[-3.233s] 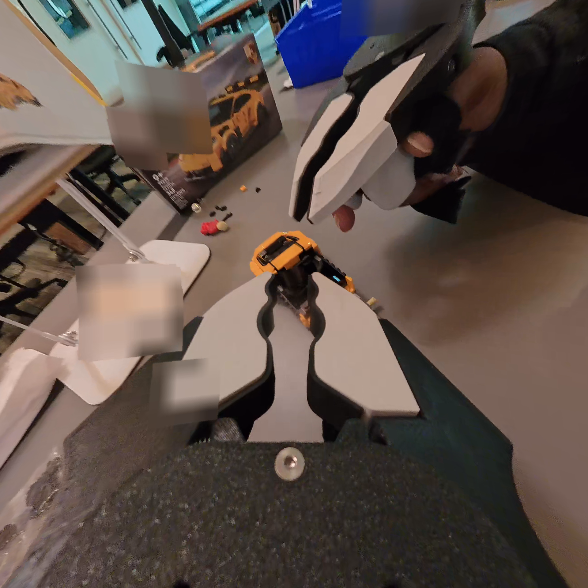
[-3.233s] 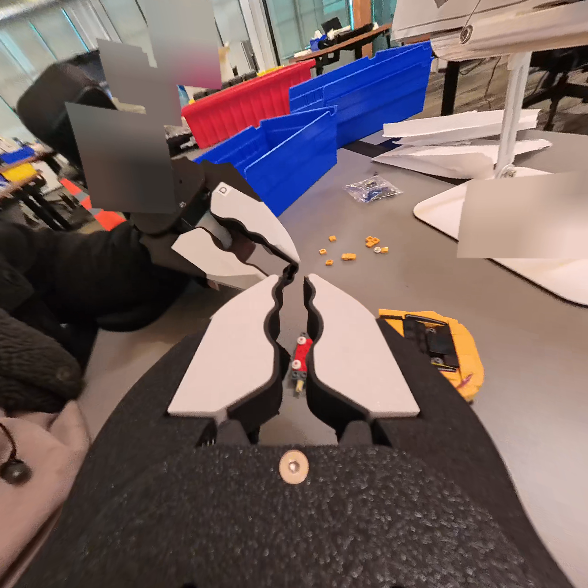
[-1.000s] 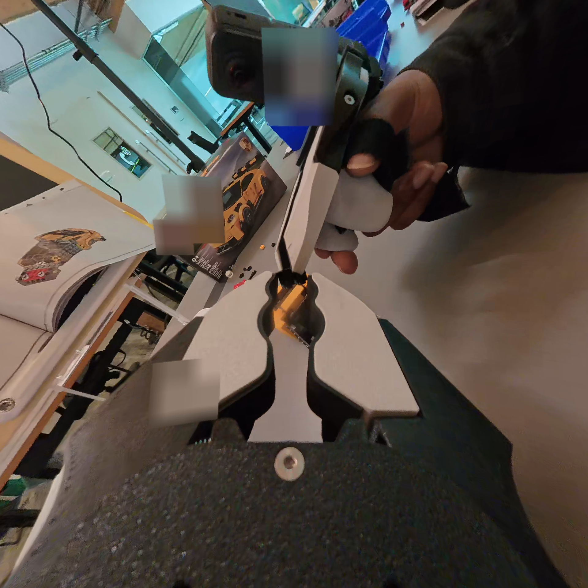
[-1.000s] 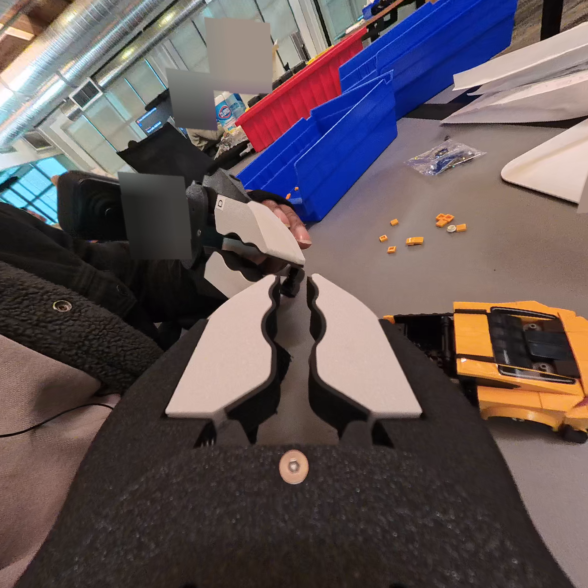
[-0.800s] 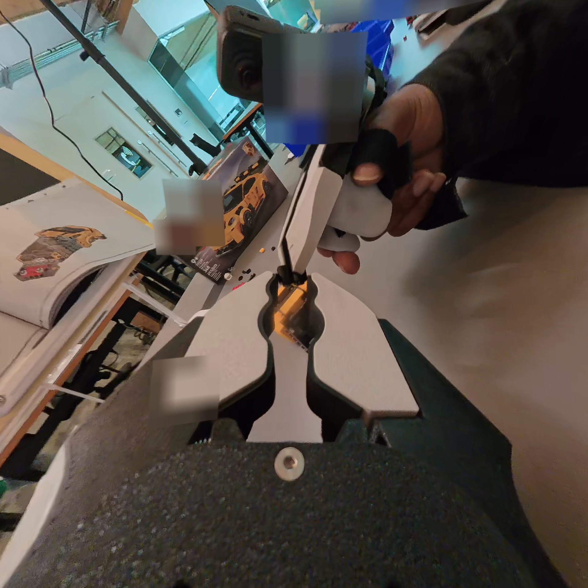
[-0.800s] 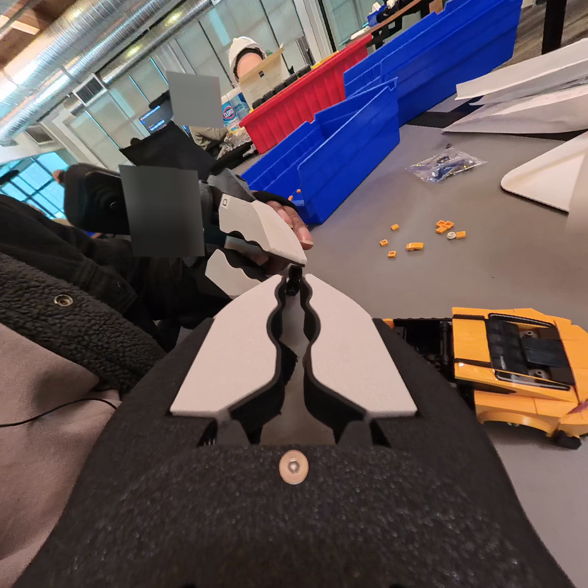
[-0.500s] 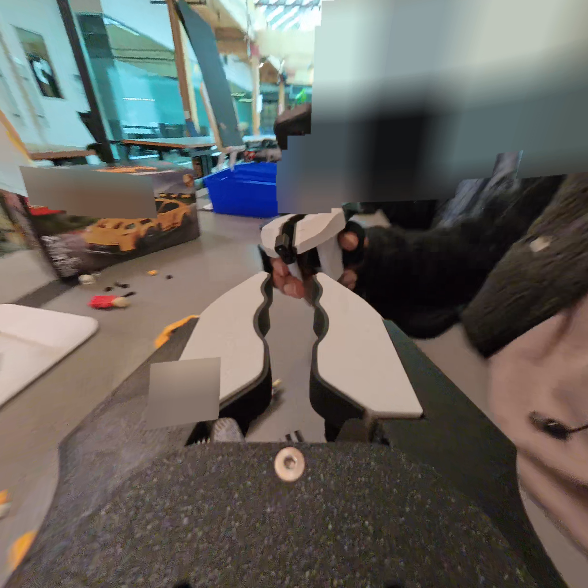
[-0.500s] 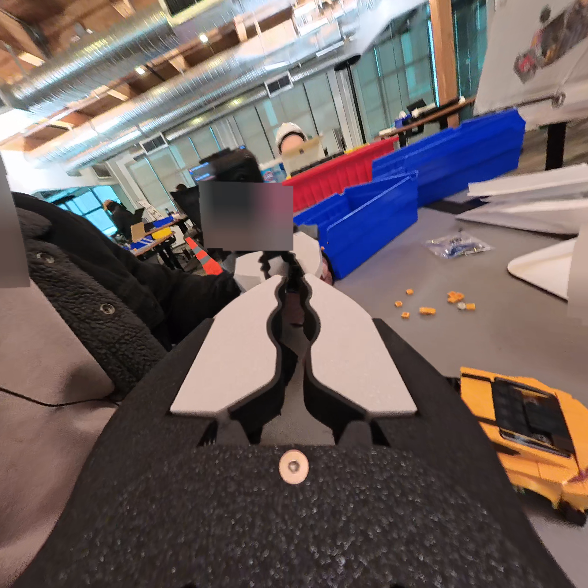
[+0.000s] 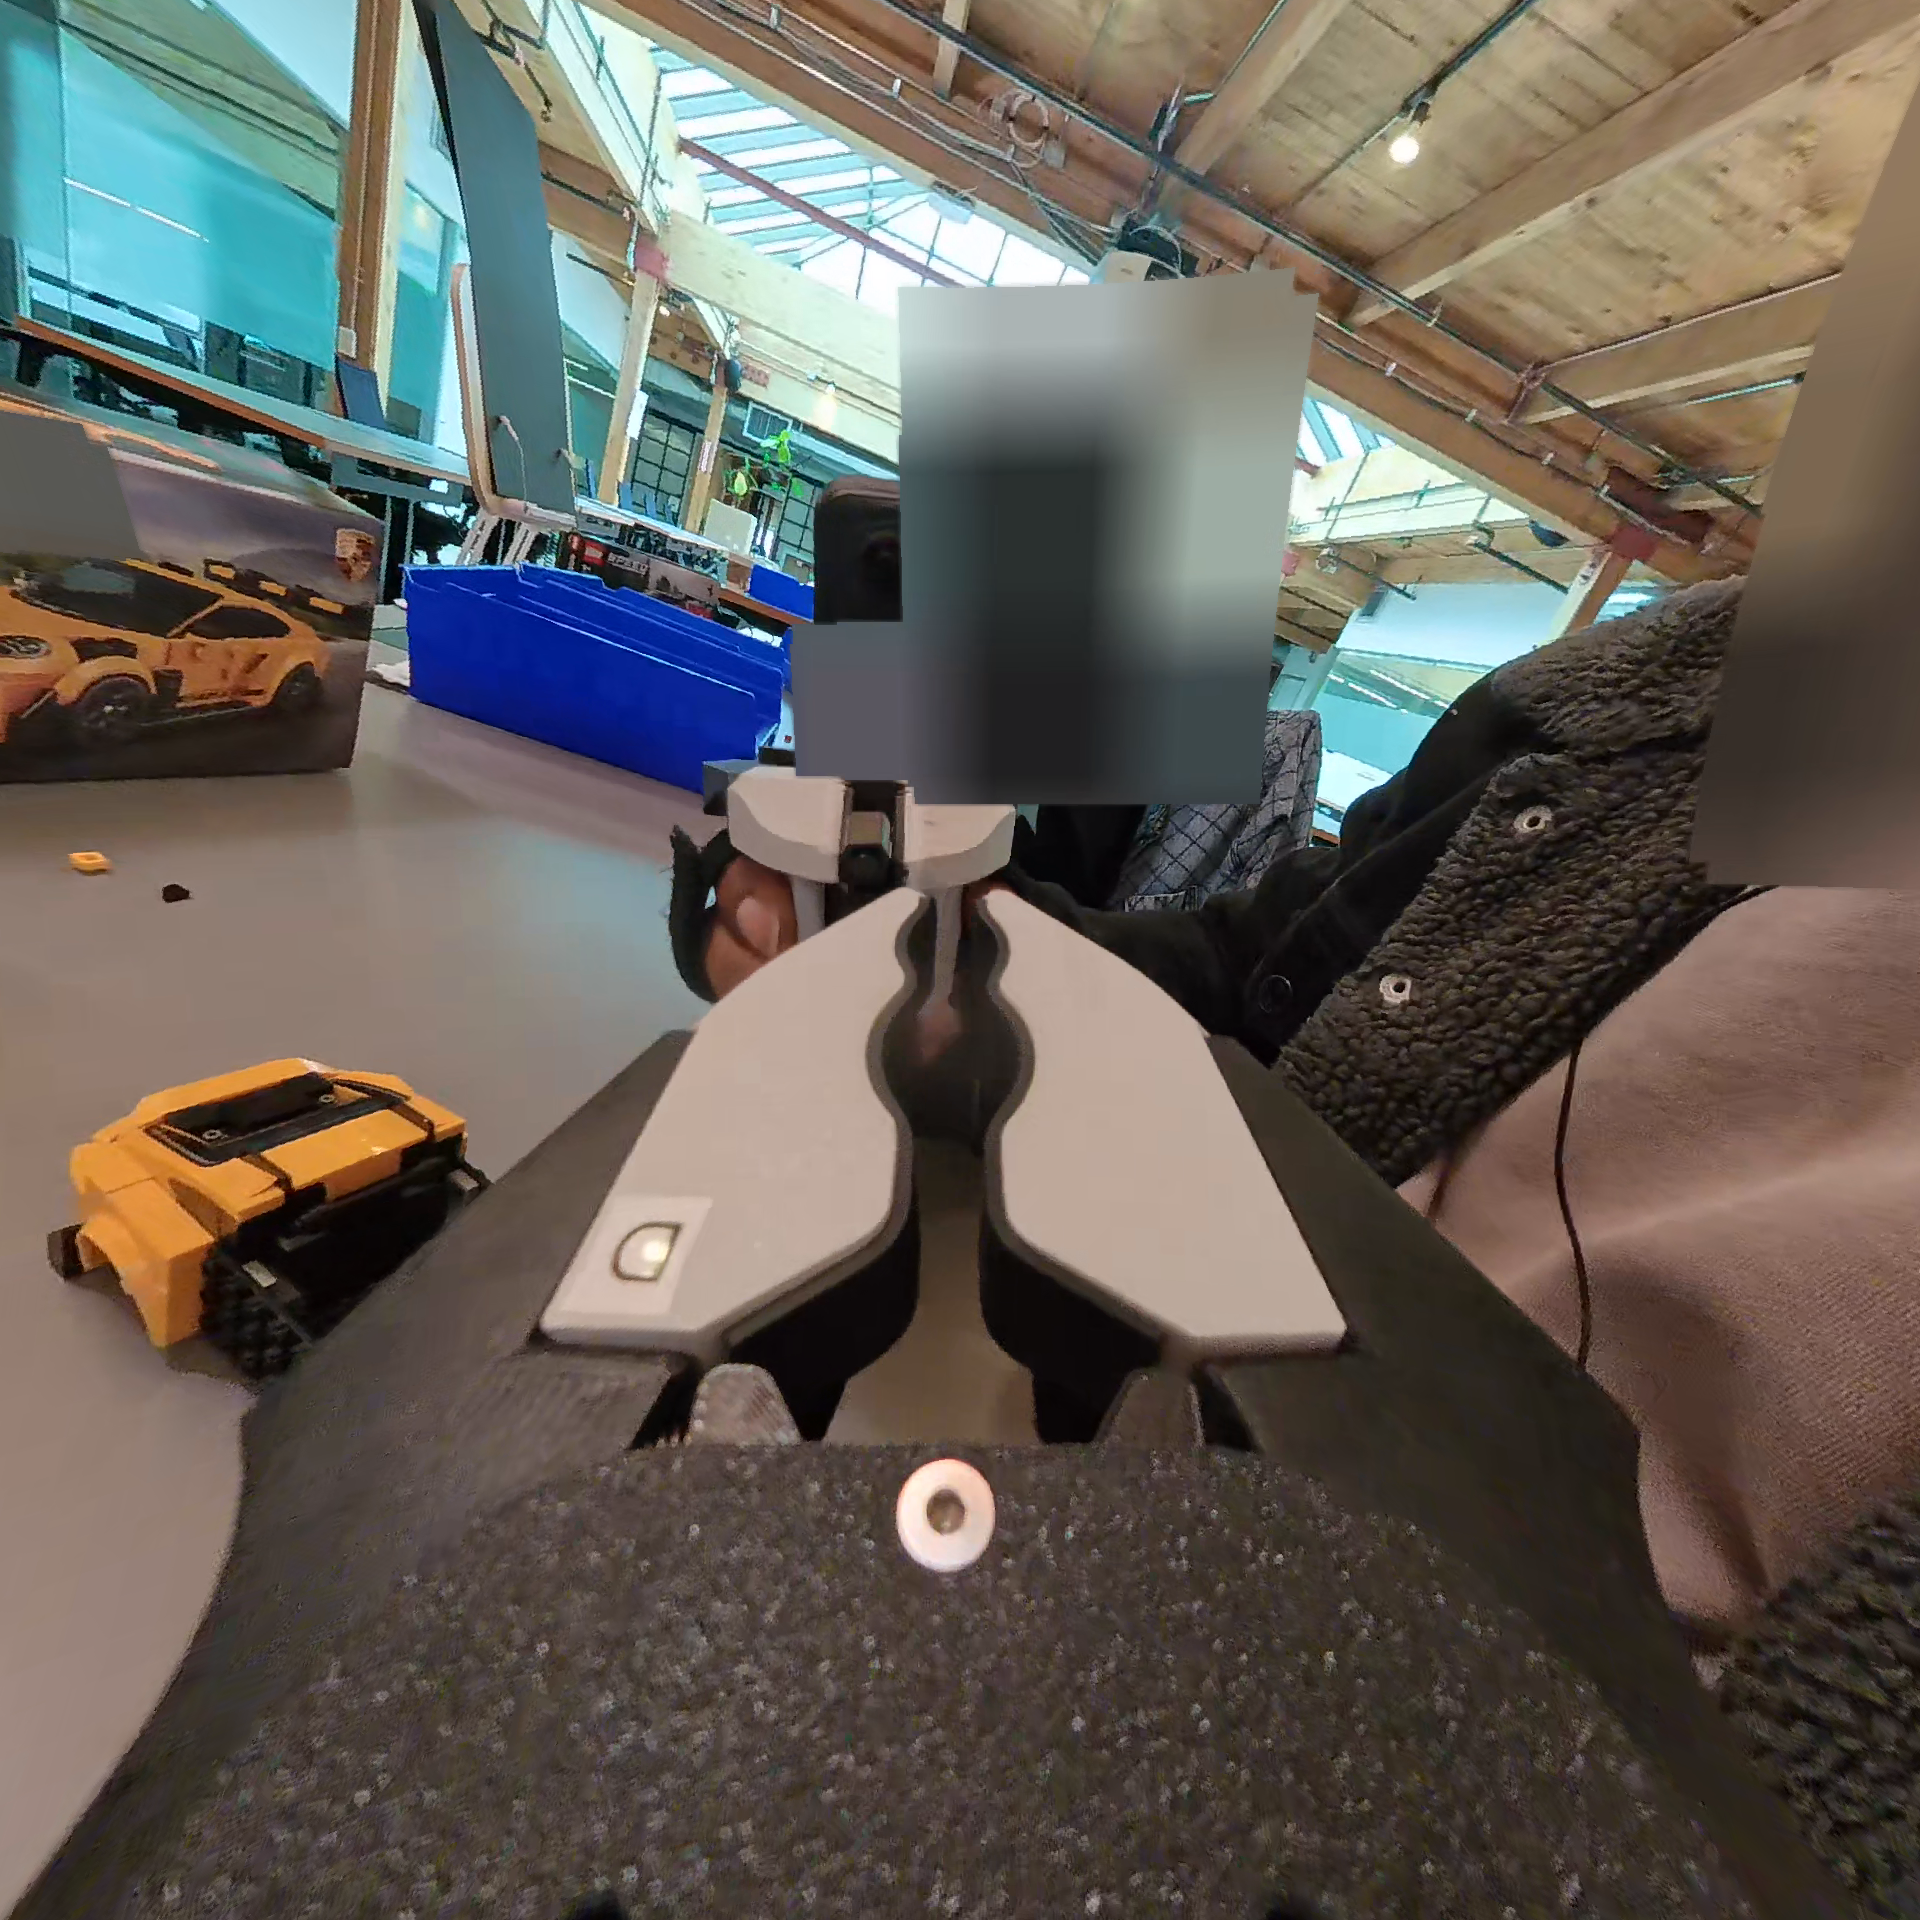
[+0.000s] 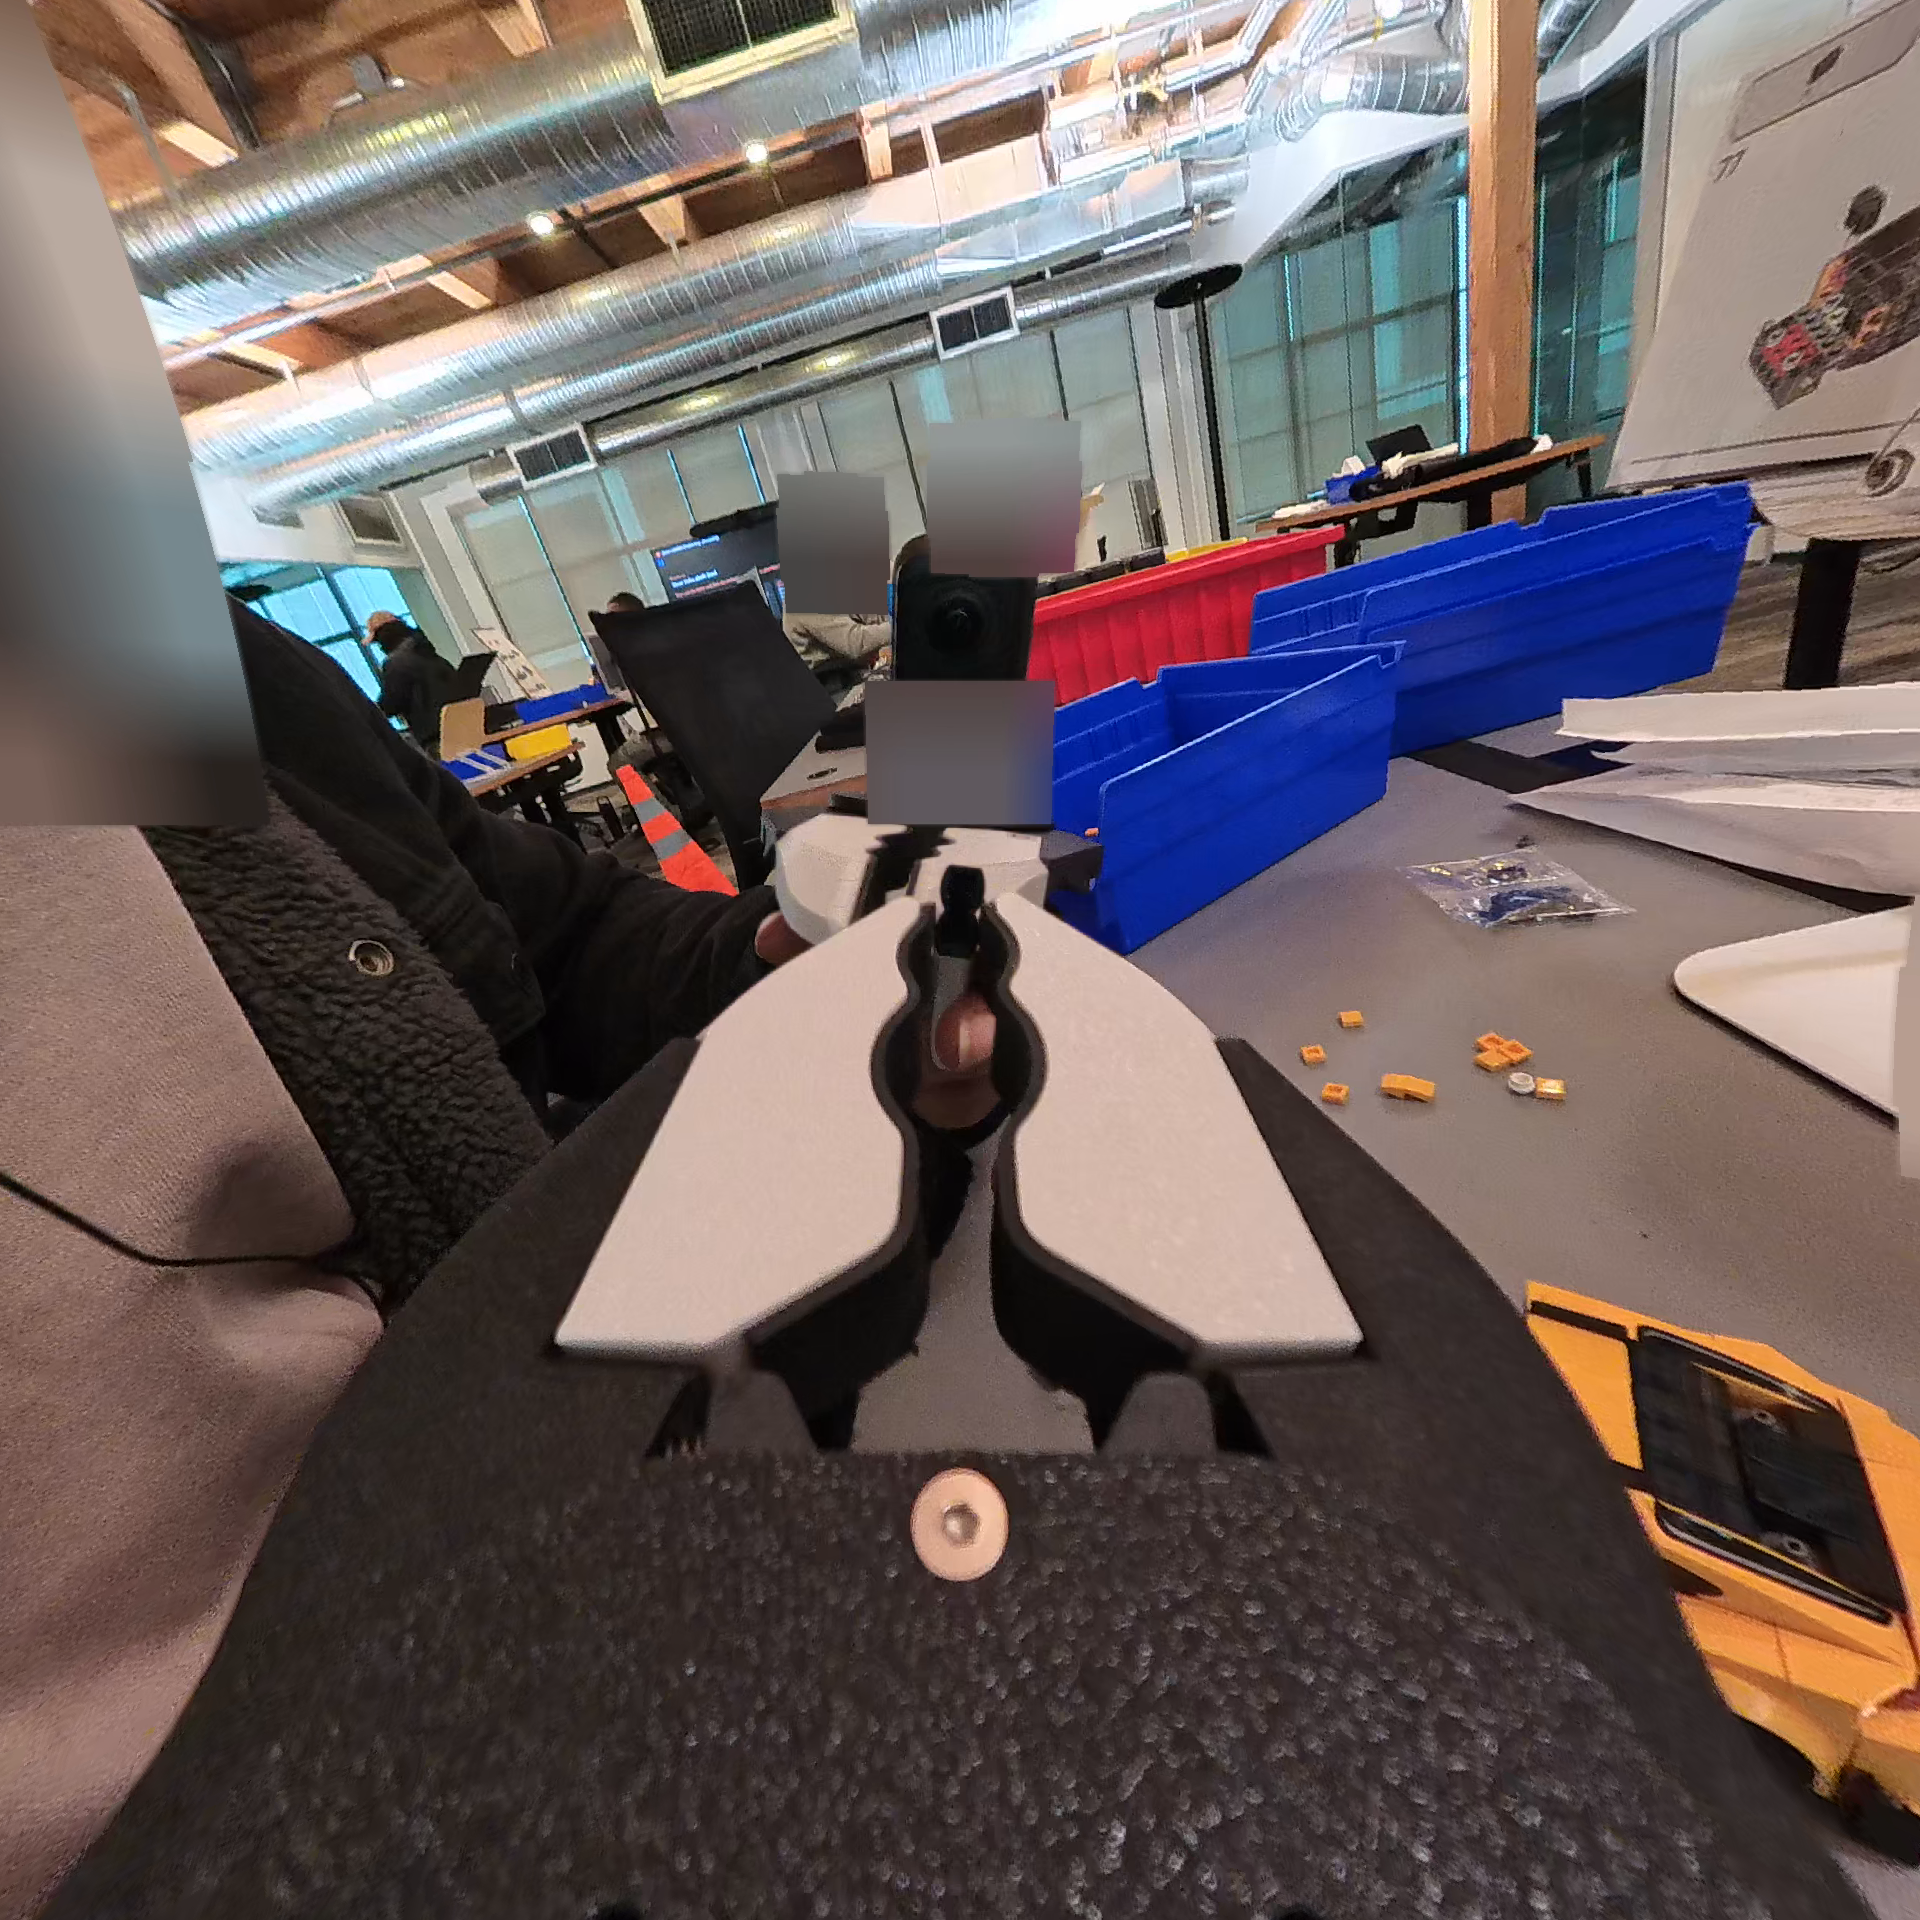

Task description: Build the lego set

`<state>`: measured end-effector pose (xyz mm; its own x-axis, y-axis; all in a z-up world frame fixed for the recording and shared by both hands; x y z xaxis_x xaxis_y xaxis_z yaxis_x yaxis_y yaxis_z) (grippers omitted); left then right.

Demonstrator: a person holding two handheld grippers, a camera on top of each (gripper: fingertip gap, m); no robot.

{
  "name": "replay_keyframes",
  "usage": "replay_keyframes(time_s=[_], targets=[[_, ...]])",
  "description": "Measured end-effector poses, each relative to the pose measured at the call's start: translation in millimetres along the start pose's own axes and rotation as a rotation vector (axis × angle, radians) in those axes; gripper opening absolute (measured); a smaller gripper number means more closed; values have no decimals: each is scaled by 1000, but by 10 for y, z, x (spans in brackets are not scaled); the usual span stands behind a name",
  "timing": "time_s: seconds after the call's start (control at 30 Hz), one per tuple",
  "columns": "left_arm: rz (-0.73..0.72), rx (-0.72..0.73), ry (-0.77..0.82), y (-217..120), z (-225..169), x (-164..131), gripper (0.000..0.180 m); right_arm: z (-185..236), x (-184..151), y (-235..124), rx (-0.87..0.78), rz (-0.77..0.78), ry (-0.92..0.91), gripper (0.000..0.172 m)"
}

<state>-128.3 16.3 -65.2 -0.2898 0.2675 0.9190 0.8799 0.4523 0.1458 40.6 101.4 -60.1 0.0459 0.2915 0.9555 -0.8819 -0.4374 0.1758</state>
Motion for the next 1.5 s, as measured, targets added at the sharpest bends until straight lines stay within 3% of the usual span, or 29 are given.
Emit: replay_keyframes(time_s=[0.33,0.73,1.0,1.13,1.2,1.27,1.5], targets=[[-6,33,-16,-32,42,17,11,27,31,-26,21,-49,-29,7],[22,33,-35,-31,46,14,6,42,-11,13,29,1,-56,8],[75,85,36,-140,73,116,0,30,-57,5,-15,143,-134,7],[155,89,42,-138,108,78,0,39,-44,3,-9,117,-135,7],[145,67,13,-106,103,48,0,43,-41,5,-3,104,-131,7],[140,57,5,-71,88,28,12,50,-55,21,3,110,-129,8],[125,43,11,-59,63,25,8,51,-66,32,11,110,-121,8]])
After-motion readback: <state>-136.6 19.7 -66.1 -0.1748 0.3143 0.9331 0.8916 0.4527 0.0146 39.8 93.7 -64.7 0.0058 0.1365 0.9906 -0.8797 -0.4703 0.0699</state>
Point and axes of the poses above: each gripper's, where its closed fingertips meet, y out along the fingers, x out of its top, z = x × y across the jaws, the point moved 10 cm from there along -y, back along the fingers, and after that the axes turned 6 degrees about x, right-handed, at the moved point
